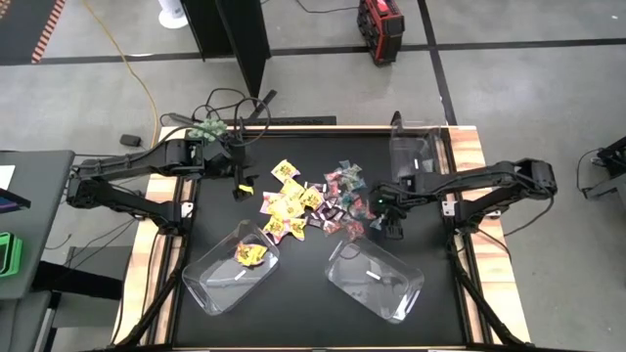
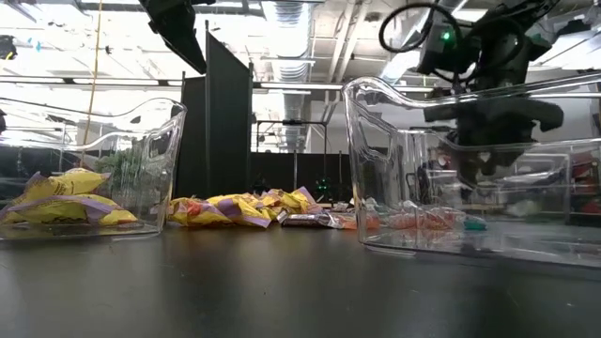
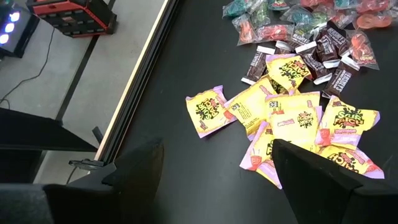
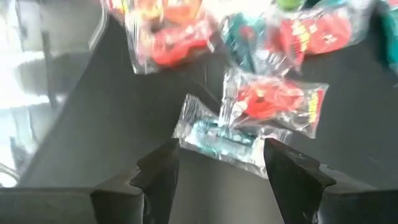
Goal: Sort candy
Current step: Put the blue candy in the top right transparent container
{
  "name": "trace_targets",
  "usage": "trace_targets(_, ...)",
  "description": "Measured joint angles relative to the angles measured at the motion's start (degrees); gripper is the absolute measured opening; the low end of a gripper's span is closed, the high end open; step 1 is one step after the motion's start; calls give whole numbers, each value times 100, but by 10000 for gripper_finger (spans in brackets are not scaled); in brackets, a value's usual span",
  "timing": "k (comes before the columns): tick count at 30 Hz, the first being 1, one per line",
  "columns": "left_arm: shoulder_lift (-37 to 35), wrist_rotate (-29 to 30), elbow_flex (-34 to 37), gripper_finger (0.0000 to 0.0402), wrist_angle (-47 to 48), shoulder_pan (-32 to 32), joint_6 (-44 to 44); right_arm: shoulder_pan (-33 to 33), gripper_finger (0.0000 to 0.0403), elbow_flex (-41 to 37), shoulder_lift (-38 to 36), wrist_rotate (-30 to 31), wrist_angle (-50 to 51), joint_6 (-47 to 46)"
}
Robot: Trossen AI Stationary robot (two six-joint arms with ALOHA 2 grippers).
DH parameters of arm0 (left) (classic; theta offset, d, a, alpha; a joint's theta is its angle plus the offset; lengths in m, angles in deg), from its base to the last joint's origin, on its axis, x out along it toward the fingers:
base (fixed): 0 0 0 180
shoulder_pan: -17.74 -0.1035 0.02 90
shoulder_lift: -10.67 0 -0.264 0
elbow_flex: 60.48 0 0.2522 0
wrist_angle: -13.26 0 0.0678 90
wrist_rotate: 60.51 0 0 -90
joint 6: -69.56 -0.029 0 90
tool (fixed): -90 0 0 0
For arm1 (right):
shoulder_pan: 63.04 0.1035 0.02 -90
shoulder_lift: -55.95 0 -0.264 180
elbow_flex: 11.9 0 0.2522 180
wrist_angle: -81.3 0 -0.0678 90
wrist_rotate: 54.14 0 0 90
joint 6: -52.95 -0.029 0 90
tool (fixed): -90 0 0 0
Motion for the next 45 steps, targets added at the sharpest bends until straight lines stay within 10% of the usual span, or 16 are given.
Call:
trace_targets(18, 2, 2, 0, 295, -35, 0, 20, 63, 237, 59, 1193, 303, -123, 946)
trace_targets(32, 2, 2, 0, 295, -37, 0, 18, 63, 12, 609, 1235, 307, 600, 1158)
trace_targets(45, 2, 1, 0, 295, -34, 0, 62, 293, 3, 2094, 657, 792, 2196, 1141)
